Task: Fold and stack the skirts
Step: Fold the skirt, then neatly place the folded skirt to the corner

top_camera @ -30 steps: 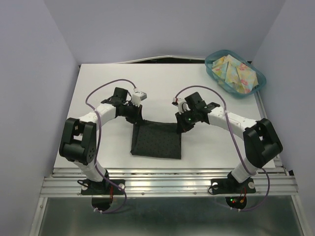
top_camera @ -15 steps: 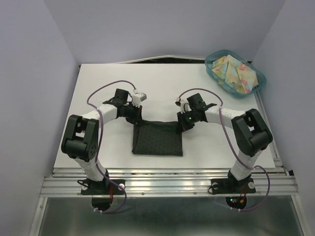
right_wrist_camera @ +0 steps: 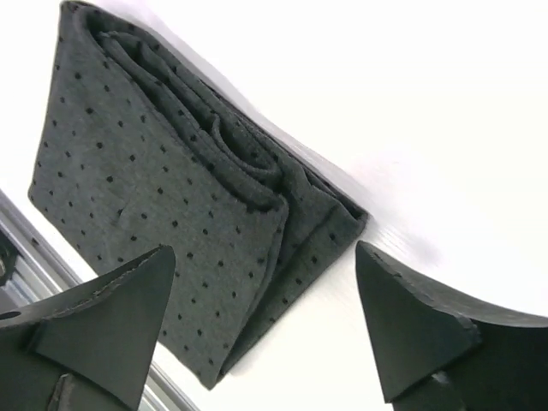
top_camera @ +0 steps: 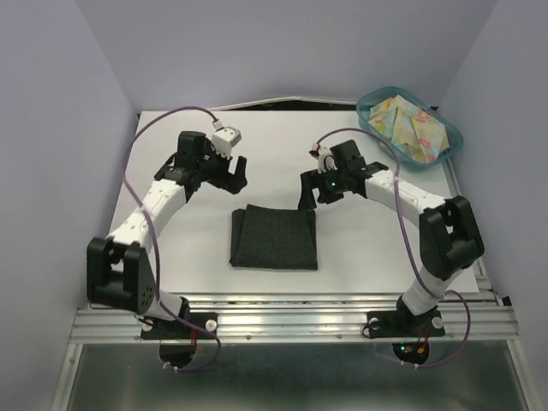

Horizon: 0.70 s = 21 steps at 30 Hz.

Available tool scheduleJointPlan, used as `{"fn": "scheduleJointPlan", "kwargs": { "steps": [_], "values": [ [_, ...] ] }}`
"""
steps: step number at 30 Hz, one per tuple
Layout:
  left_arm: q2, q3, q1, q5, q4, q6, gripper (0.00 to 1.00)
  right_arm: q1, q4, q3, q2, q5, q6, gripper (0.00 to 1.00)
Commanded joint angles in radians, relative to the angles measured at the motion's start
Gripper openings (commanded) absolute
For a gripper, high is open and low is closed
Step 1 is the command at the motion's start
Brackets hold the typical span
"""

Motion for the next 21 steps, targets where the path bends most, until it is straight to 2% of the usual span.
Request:
{"fn": "scheduleJointPlan", "kwargs": {
  "steps": [1, 4, 5, 6, 8, 9, 10, 12, 14, 17, 21],
  "values": [
    [-0.293, -0.010, -0.043, -0.066, 0.052, -0.037, 0.99, -0.005, -0.036, 0.034, -0.162, 0.096, -0.003, 0.93],
    [-0.358, -0.070, -0.059, -0.115, 0.080, -0.219, 0.99, -0.005, -0.079, 0.014, -0.222, 0.141, -0.043, 0.93],
    [-0.358, -0.078, -0.065, -0.128, 0.048, -0.341, 0.99, -0.017, -0.081, 0.004, -0.233, 0.161, -0.052, 0.94],
    [-0.343, -0.082, -0.074, -0.142, 0.020, -0.377, 0.99, -0.039, -0.083, -0.007, -0.244, 0.166, -0.063, 0.95],
    [-0.285, -0.090, -0.144, -0.152, -0.043, -0.402, 0.99, -0.071, -0.086, -0.033, -0.265, 0.176, -0.063, 0.96],
    [-0.286, -0.107, -0.189, -0.216, -0.040, -0.431, 0.99, -0.103, -0.086, -0.039, -0.272, 0.178, -0.063, 0.97],
    [-0.317, -0.154, -0.283, -0.261, -0.026, -0.456, 0.99, -0.115, -0.086, -0.044, -0.282, 0.181, -0.063, 0.97],
    [-0.361, -0.213, -0.374, -0.369, 0.050, -0.503, 0.99, -0.134, -0.086, -0.049, -0.288, 0.195, -0.064, 0.98],
    [-0.380, -0.275, -0.460, -0.413, 0.073, -0.522, 0.99, -0.143, -0.086, -0.052, -0.293, 0.208, -0.066, 0.99],
    [-0.343, -0.329, -0.467, -0.470, 0.076, -0.579, 0.99, -0.154, -0.086, -0.047, -0.282, 0.215, -0.064, 1.00],
    [-0.242, -0.314, -0.489, -0.467, 0.052, -0.616, 0.99, -0.163, -0.090, -0.026, -0.264, 0.230, -0.067, 1.00]
  ]
}}
